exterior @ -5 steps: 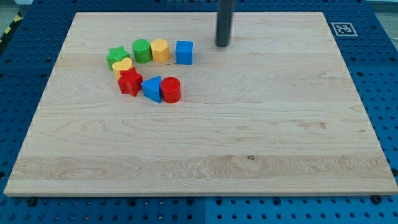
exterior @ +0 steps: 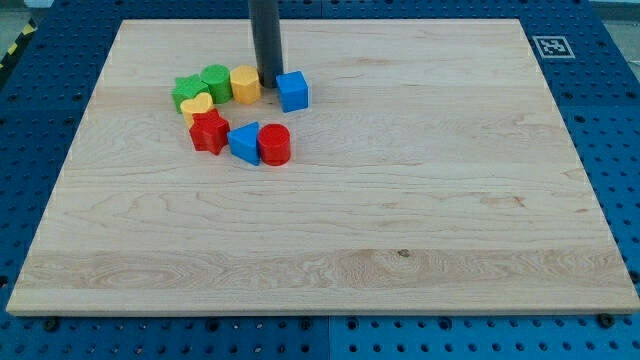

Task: Push the cube diagonal to the hexagon

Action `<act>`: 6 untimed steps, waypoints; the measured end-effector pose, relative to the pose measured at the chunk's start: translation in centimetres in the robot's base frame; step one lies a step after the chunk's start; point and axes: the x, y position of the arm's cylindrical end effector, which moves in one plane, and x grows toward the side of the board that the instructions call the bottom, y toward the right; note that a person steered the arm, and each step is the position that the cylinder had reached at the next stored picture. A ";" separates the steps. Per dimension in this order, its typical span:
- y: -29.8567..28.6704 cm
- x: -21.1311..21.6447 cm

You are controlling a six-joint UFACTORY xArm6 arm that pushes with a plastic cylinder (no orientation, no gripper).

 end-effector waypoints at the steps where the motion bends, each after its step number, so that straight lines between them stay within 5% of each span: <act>1: 0.3 0.9; 6: 4.5 5.4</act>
